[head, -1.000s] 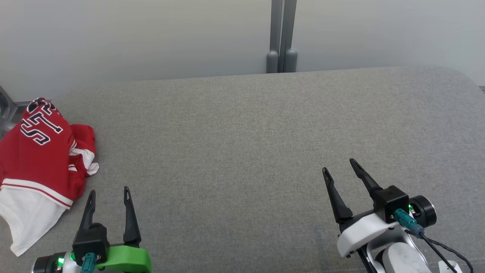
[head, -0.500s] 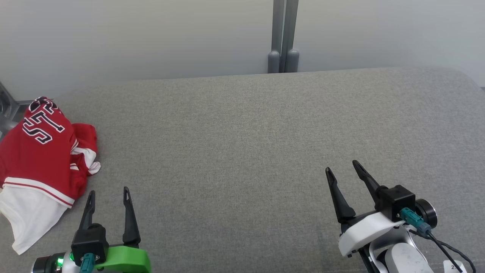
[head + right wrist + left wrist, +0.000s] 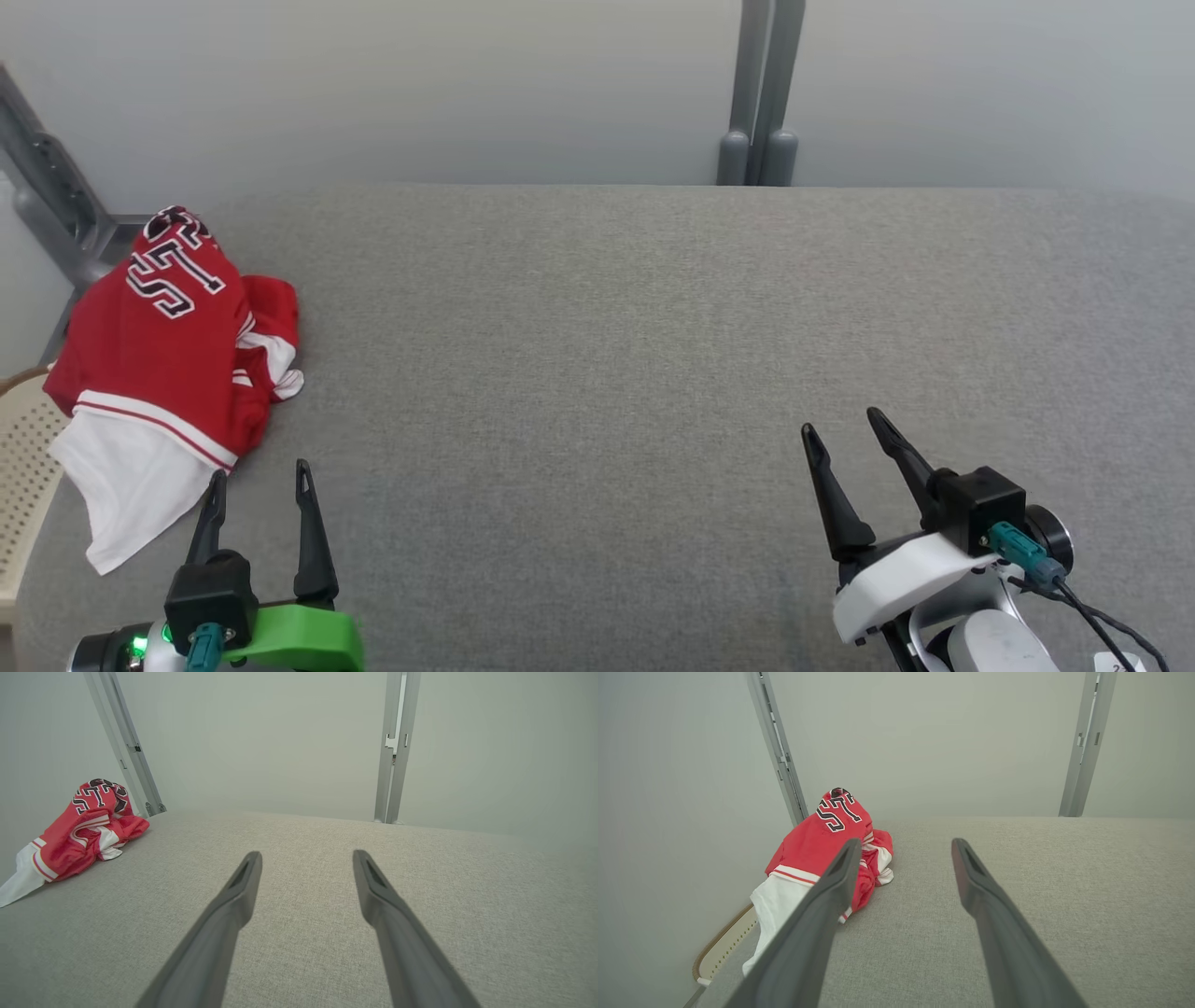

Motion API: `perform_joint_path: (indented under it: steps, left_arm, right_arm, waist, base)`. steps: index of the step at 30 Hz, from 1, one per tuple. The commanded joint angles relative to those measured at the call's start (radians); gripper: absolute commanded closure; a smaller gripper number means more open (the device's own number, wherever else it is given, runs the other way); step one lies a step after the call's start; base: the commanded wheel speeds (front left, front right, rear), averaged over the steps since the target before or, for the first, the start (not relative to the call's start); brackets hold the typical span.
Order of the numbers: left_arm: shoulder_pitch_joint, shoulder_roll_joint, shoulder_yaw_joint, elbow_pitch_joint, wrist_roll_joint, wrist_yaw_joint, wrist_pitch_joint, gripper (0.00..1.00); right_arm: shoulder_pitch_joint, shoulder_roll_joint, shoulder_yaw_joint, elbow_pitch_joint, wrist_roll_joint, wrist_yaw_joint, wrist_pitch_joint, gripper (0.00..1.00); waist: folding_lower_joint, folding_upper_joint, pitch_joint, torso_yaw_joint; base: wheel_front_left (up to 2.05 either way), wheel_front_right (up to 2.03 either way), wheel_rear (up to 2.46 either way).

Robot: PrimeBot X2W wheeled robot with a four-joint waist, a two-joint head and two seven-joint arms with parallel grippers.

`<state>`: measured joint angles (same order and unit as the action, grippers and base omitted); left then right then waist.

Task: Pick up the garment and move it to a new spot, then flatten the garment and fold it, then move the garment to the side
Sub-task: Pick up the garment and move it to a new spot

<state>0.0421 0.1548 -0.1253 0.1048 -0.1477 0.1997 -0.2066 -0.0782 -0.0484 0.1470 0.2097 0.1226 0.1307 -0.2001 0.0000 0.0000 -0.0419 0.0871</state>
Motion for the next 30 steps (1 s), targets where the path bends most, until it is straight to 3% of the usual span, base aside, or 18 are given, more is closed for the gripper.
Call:
perform_joint_path:
  steps: [1, 18, 30]
  left_arm:
    - [0.009, 0.010, 0.005, -0.001, -0.009, 0.004, -0.002, 0.00]
    - [0.046, 0.036, 0.036, -0.041, -0.039, 0.021, 0.020, 0.00]
    - [0.076, 0.054, 0.058, -0.082, -0.054, 0.045, 0.031, 0.00]
  right_arm:
    - [0.012, -0.004, 0.002, 0.002, 0.013, 0.000, -0.006, 0.00]
    - [0.027, -0.004, 0.034, 0.034, 0.088, 0.000, -0.021, 0.00]
    - [0.012, -0.004, 0.063, 0.048, 0.103, 0.000, -0.031, 0.00]
  waist:
    - [0.0000, 0.0000, -0.005, 0.047]
    - [0.0000, 0.0000, -0.031, 0.296]
    - [0.0000, 0.0000, -0.037, 0.381]
  base:
    - [0.00, 0.00, 0.00]
    - [0.00, 0.00, 0.00]
    - [0.00, 0.00, 0.00]
